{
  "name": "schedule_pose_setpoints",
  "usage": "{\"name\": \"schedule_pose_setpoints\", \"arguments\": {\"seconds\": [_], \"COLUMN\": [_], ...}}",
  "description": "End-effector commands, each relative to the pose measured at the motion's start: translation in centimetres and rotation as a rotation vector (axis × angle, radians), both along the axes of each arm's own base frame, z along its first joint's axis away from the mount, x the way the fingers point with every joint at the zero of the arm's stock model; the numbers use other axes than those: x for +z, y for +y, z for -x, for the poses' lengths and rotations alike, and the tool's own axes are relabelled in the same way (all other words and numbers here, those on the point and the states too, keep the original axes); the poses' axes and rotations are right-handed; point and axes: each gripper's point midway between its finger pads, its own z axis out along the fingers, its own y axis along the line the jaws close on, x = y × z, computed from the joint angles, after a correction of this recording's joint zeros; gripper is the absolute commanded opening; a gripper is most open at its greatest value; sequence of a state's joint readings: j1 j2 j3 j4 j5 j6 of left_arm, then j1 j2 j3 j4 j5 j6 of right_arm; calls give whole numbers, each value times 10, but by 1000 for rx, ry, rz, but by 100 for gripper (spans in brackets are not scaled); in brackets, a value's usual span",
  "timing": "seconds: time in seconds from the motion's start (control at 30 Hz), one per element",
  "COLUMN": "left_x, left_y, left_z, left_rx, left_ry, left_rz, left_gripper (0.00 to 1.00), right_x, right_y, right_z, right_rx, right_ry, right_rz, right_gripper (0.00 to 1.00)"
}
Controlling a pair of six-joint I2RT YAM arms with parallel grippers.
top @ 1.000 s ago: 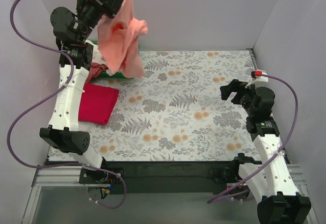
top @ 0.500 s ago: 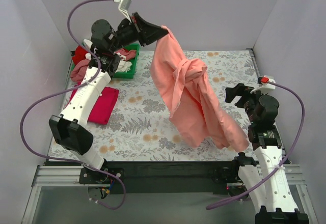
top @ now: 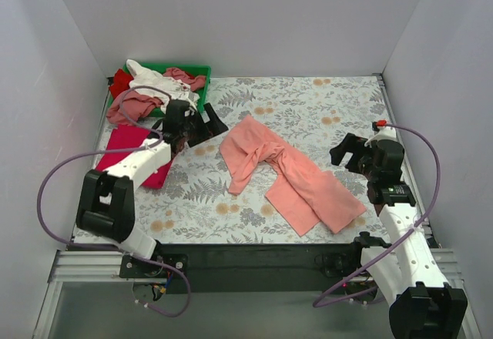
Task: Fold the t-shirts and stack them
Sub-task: Move the tshirt to the center of the board, then flatten the tshirt out
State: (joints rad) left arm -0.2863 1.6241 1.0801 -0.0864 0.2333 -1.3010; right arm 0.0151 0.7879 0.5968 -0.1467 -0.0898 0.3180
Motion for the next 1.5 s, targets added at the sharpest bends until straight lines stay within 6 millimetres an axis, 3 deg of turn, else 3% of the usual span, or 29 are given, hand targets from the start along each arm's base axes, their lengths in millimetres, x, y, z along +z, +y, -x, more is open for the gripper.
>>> {"name": "schedule_pose_setpoints", "arguments": {"seconds": [0.0,0.1,0.2,0.3,0.33,0.4,0.53,0.63,0.83,0.9,0.93,0.97,1.03,1.17,1.23,1.3,1.37,1.4,1.43,1.47], "left_x": [44,9,-21,-47,-53,-67,-82,-96,-117,-122,-123,-123,-121,-101,-88,-83,-64,-56,-52,-37], "left_y": [0,-23,-34,-34,-43,-44,-39,-45,-47,-50,-50,-49,-43,-9,17,49,67,85,94,105], "left_z": [30,81,121,149,162,171,165,164,163,162,161,157,151,133,120,108,100,94,96,95], "left_rx": [-4,-85,-140,-151,-190,-179,-143,-152,-114,-101,-95,-73,-26,157,259,368,431,489,519,564], "left_ry": [-135,-40,37,118,128,152,176,193,235,228,227,216,198,123,100,153,121,109,98,58], "left_rz": [-9,4,-25,-72,-86,-141,-232,-298,-430,-460,-467,-481,-496,-594,-624,-584,-505,-489,-479,-458], "left_gripper": [91,91,89,87,86,85,81,69,60,48,37,5,0,0,0,0,0,0,0,0], "right_x": [-24,-33,-37,-39,-41,-44,-46,-49,-49,-49,-49,-49,-49,-52,-55,-62,-70,-74,-76,-81], "right_y": [1,-5,-8,-11,-12,-12,-10,-12,-13,-12,-12,-12,-12,-4,9,23,41,45,40,57], "right_z": [7,12,16,20,22,24,25,26,27,28,28,28,29,32,36,42,49,49,48,58], "right_rx": [-27,-83,-108,-124,-129,-130,-116,-119,-114,-110,-108,-107,-103,-56,31,113,174,182,133,186], "right_ry": [75,98,104,110,116,123,127,133,135,134,134,132,130,142,166,221,267,292,301,330], "right_rz": [-49,-70,-74,-64,-61,-60,-57,-43,-33,-35,-35,-34,-29,-36,-53,-66,-51,-27,31,74], "right_gripper": [98,98,98,98,98,98,98,98,98,98,98,98,98,98,98,98,98,98,98,98]}}
